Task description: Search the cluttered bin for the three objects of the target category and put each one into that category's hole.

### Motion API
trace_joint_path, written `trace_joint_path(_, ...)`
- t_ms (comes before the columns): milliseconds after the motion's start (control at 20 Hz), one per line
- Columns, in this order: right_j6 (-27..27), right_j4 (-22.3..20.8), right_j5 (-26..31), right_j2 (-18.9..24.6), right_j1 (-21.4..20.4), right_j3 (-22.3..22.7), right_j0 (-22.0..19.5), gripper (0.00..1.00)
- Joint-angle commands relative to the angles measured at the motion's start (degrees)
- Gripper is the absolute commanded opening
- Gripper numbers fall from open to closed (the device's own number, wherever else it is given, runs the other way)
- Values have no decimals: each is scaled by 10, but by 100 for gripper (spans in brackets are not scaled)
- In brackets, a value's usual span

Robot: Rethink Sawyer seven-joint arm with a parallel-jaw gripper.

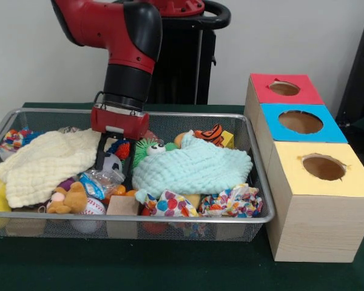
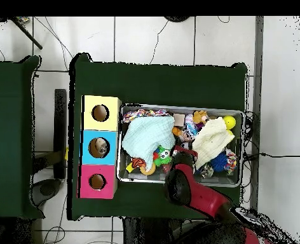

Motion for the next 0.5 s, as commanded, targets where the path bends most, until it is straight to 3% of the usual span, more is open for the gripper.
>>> trace_joint_path(50, 105, 3, 17, 25, 17, -78, 3, 100)
trace_joint_path(500, 82, 44, -36, -30, 14, -76, 58, 100)
